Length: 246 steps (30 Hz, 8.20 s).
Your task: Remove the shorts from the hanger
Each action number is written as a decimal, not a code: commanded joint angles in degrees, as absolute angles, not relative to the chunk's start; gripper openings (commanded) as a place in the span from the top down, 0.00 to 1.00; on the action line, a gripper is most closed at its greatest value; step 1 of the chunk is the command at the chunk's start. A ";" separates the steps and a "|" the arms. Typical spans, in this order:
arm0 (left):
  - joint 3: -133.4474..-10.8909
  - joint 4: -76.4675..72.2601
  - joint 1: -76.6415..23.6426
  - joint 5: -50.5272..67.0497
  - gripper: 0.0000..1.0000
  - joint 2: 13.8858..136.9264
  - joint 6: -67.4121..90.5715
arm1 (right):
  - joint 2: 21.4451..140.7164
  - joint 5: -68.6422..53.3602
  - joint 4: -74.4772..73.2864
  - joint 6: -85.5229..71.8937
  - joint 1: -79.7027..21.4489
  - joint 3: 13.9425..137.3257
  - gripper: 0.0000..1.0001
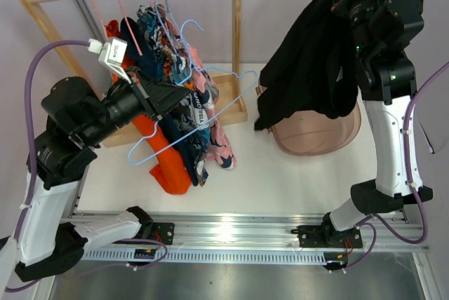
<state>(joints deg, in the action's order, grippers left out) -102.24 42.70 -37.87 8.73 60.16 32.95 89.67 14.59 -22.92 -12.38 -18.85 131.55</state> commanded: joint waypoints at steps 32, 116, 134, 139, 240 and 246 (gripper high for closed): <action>-124.79 41.93 -38.14 -20.38 1.00 82.60 21.90 | 67.27 2.90 -20.82 -24.87 -15.45 61.62 0.01; -126.12 36.74 -25.67 -22.85 0.28 98.96 24.70 | 43.68 32.78 -35.42 -42.36 -61.44 44.12 0.01; -134.03 36.30 -22.76 -24.52 0.99 103.98 23.20 | 46.40 29.18 -31.64 -40.25 -58.71 41.75 0.01; -136.66 37.52 -22.76 -20.92 1.00 103.27 22.15 | 47.02 29.00 -30.76 -39.38 -58.62 42.27 0.01; -94.67 54.85 -28.74 -11.08 1.00 47.03 31.11 | 80.69 39.39 -5.89 7.38 -53.74 108.88 1.00; -90.27 53.09 -28.74 -10.28 1.00 45.53 30.50 | 83.04 32.09 -8.44 8.09 -39.23 119.77 1.00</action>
